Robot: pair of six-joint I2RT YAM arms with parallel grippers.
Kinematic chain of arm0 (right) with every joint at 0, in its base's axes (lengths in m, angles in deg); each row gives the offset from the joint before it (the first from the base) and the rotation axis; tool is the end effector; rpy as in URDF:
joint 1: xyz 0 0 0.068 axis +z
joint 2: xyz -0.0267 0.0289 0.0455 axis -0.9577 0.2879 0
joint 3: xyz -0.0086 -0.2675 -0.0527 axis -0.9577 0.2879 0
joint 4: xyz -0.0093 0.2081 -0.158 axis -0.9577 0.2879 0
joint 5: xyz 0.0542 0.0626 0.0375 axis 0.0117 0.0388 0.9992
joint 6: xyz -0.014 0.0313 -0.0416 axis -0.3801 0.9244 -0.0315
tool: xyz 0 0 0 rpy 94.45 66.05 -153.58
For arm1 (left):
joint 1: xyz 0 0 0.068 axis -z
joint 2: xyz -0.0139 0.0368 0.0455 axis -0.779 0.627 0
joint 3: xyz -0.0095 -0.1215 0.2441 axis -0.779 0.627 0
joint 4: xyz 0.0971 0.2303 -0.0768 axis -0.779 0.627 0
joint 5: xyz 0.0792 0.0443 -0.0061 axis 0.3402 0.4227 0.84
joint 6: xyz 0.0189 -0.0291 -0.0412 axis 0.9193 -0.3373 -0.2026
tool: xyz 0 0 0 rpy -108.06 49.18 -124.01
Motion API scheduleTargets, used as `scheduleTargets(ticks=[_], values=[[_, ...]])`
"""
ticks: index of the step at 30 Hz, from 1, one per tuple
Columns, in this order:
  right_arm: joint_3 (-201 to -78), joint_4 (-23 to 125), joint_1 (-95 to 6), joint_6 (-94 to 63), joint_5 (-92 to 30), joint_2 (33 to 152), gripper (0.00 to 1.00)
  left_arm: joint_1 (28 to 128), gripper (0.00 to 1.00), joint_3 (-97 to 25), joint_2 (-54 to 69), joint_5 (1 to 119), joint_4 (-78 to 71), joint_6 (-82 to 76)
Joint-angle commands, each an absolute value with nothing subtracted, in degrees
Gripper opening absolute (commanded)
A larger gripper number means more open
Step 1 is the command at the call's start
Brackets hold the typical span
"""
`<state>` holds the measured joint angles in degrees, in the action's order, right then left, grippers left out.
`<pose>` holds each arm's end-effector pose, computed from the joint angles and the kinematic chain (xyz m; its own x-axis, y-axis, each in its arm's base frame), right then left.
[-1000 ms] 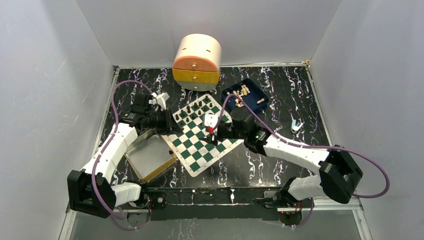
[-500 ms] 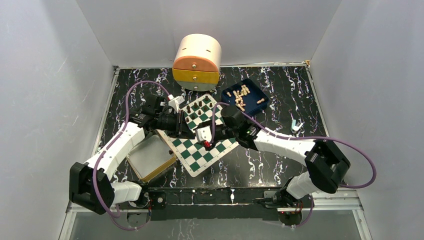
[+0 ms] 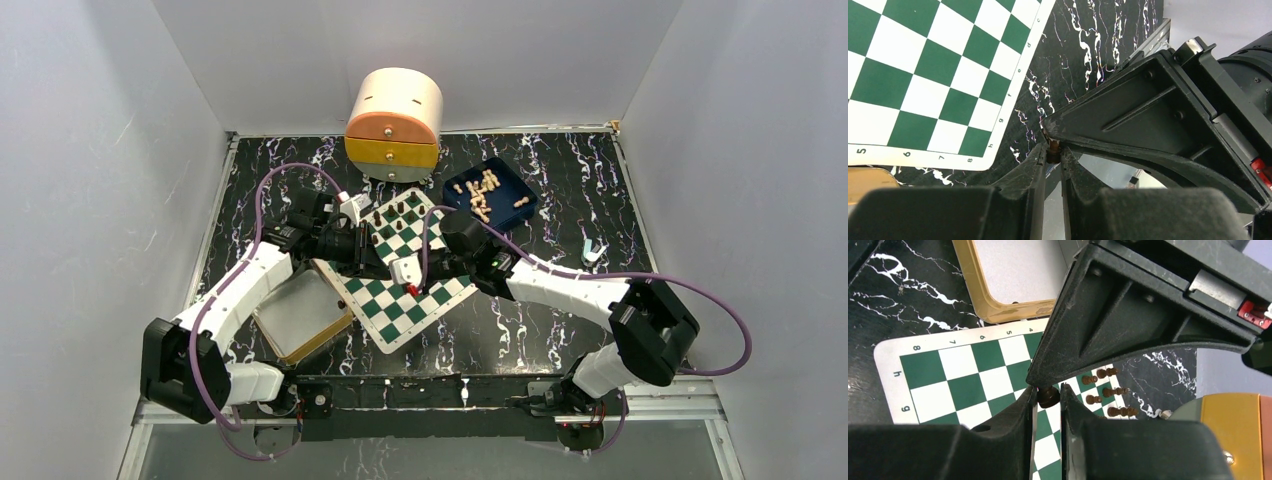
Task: Set up the chess pieces on the board
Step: Place the chess piece on the chessboard.
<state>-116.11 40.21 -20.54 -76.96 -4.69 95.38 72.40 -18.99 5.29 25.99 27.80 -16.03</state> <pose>0.1823 0.2728 0.2594 0.6630 -0.2389 -0.7094 -0.7484 -0.1928 -0.6346 0.2360 -0.1173 0.2748 -0.9082 0.0227 -0.4180 0.3501 0.5886 -0.7287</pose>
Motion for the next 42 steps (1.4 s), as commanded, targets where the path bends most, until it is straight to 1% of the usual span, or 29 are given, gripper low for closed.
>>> scheduleTargets(ticks=[1, 4, 8, 10, 13, 18, 25, 30, 34, 37, 40, 42], values=[[-117.6, 37.6, -20.0, -70.6, -4.6, 95.5, 0.18, 72.6, 0.07, -21.4, 2.6, 27.4, 25.2, -17.6], [-117.3, 34.2, -20.1, -62.7, -7.2, 95.8, 0.11, 72.7, 0.07, -21.6, 1.7, 28.9, 24.1, -17.9], [-118.7, 32.6, -20.1, -52.7, -10.5, 96.8, 0.05, 72.6, 0.07, -21.4, 0.7, 30.3, 23.2, -18.0], [-119.5, 32.5, -20.1, -49.1, -10.7, 97.5, 0.03, 72.6, 0.11, -21.4, 0.1, 31.1, 22.9, -17.9], [-119.4, 30.3, -20.2, -44.2, -10.5, 98.0, 0.0, 72.6, 0.13, -21.2, -0.6, 31.8, 22.7, -17.7], [-118.7, 26.4, -20.6, -39.3, -10.7, 98.1, 0.0, 72.6, 0.18, -20.7, -0.8, 31.4, 22.7, -17.4], [-118.8, 25.4, -21.1, -37.4, -11.1, 98.0, 0.0, 72.6, 0.23, -19.7, -1.1, 31.5, 22.4, -17.5], [-118.7, 24.3, -21.3, -35.4, -11.5, 98.4, 0.0, 72.6, 0.24, -19.1, -0.8, 31.5, 21.9, -17.7], [-117.8, 21.8, -21.8, -33.1, -10.9, 98.1, 0.0, 72.6, 0.2, -18.7, -1.0, 31.8, 21.7, -17.8], [-117.2, 20.4, -22.2, -31.8, -10.5, 97.9, 0.0, 72.7, 0.2, -18.3, -1.2, 32.1, 21.7, -17.8], [-116.6, 19.1, -22.5, -30.5, -10.2, 97.6, 0.0, 72.6, 0.23, -18.0, -1.5, 32.4, 21.7, -18.3], [-116.4, 19.0, -22.8, -30.1, -10.1, 97.3, 0.0, 72.6, 0.24, -18.0, -2.0, 32.9, 21.7, -18.5]])
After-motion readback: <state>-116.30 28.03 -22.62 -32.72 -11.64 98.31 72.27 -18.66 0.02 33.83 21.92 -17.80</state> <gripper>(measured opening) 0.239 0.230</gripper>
